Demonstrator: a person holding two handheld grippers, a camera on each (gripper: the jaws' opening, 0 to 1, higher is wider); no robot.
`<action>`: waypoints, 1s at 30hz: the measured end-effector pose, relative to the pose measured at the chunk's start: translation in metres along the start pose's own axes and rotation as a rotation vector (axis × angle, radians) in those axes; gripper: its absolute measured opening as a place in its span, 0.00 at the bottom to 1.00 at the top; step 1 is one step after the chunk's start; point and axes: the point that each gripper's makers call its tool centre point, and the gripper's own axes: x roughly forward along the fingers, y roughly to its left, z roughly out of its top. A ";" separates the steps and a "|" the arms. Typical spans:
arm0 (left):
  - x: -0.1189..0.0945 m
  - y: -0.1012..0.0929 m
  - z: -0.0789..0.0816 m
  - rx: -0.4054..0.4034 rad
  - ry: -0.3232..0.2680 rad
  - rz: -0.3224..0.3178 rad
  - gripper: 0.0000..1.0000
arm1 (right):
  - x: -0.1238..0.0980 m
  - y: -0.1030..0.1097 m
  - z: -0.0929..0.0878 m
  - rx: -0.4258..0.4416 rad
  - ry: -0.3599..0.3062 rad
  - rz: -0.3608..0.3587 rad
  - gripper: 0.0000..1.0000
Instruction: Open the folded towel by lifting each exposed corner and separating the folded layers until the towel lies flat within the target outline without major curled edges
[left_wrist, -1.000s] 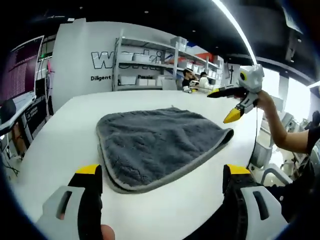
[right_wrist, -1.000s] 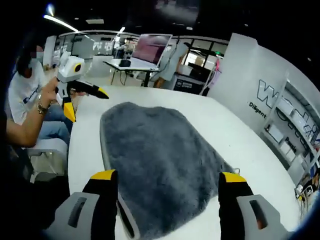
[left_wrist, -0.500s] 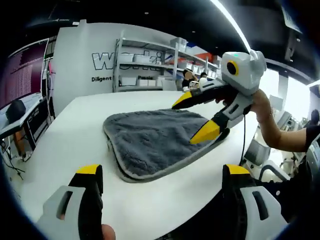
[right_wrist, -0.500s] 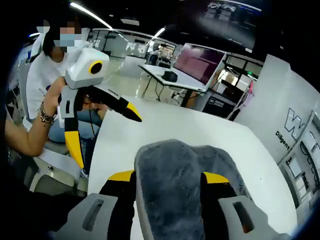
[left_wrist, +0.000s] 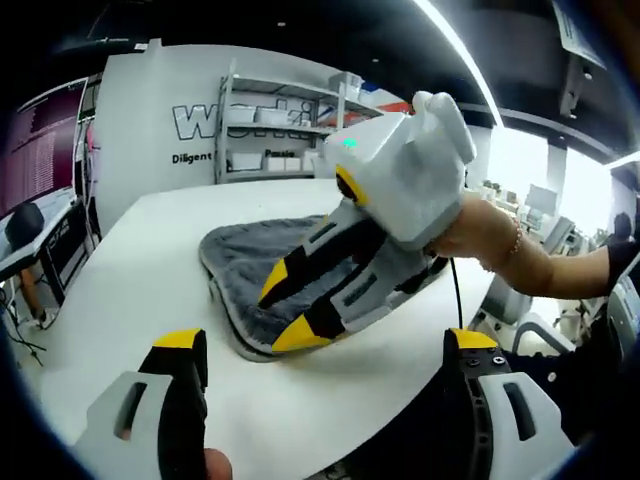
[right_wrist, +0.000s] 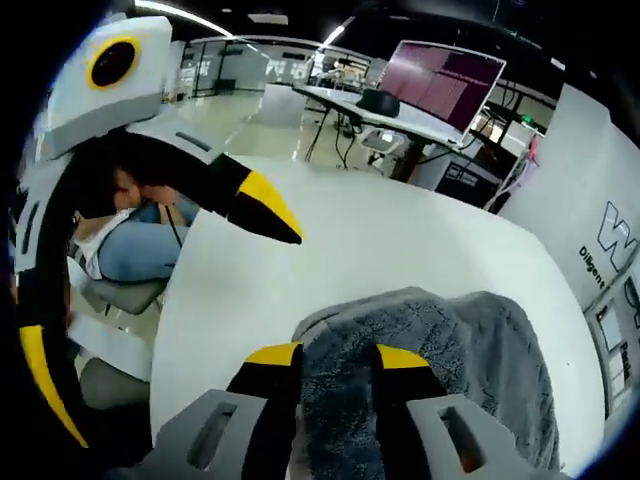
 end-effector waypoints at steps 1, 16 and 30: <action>0.000 0.000 0.000 -0.002 -0.001 0.001 0.96 | 0.001 0.001 -0.001 0.022 -0.011 0.007 0.19; 0.006 -0.007 -0.001 -0.002 0.005 -0.036 0.96 | -0.026 -0.021 0.014 0.158 -0.168 0.023 0.01; 0.006 -0.004 -0.004 -0.015 0.005 -0.035 0.96 | -0.104 -0.083 -0.015 0.207 -0.232 -0.190 0.01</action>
